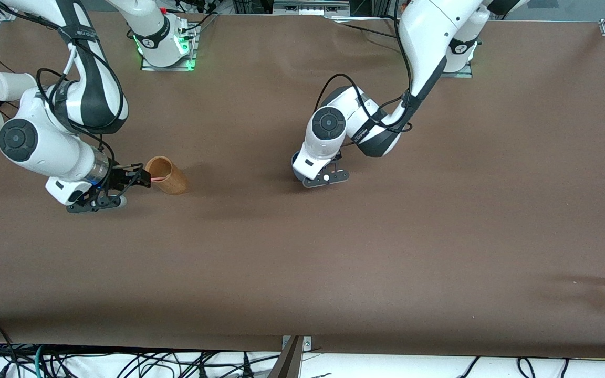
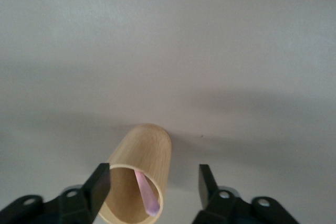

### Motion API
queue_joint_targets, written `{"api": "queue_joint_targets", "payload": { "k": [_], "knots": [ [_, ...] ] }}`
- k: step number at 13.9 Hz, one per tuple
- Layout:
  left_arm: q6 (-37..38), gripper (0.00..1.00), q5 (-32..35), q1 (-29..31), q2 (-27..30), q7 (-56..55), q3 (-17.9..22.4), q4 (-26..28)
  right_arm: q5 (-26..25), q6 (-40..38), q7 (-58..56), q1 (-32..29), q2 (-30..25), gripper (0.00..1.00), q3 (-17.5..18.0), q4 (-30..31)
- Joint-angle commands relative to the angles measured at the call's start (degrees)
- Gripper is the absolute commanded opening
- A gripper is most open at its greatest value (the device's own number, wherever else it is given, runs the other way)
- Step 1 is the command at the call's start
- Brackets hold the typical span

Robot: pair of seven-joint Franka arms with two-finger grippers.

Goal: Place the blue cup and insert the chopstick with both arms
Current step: 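Carry the blue cup toward the table middle while the right gripper reaches the stick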

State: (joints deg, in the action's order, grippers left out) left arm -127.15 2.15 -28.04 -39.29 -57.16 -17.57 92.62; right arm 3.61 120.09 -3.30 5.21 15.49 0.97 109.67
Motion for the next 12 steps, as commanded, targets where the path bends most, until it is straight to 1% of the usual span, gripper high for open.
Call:
{"api": "queue_joint_targets", "payload": {
  "k": [1,3,4,5,6,8,10,12],
  "knots": [
    [3.9,1.0,1.8,-0.52,2.01,-1.38,0.61,-1.56,0.87,1.29,0.32,0.06,-2.83,0.59,0.0,3.53],
    [8.21,1.0,1.89,-0.17,5.17,-1.02,0.52,-1.83,0.87,1.99,0.32,0.06,-2.83,0.54,0.0,4.14],
    [9.97,1.0,1.89,0.01,7.02,-0.76,0.52,-1.83,0.87,2.08,0.23,0.06,-2.83,0.54,0.0,4.15],
    [12.08,1.0,1.89,0.09,8.86,0.02,0.52,-2.0,0.87,2.08,0.23,0.06,-2.92,0.49,0.0,4.15],
    [13.84,1.0,1.89,0.36,10.71,2.21,0.61,-2.0,0.87,2.17,0.23,0.06,-2.92,0.49,0.0,4.15],
    [17.09,1.0,1.72,3.24,14.4,7.74,0.17,-2.09,0.78,2.43,0.23,0.06,-2.92,0.41,0.0,4.15],
    [21.22,1.0,1.11,6.58,18.62,13.97,0.17,-2.96,0.87,2.52,0.23,0.06,-2.92,0.3,0.0,4.15],
    [27.8,1.0,0.84,10.44,20.22,19.61,-0.09,-6.9,0.79,2.52,0.23,0.06,-2.92,0.22,0.0,4.15]
  ]
}}
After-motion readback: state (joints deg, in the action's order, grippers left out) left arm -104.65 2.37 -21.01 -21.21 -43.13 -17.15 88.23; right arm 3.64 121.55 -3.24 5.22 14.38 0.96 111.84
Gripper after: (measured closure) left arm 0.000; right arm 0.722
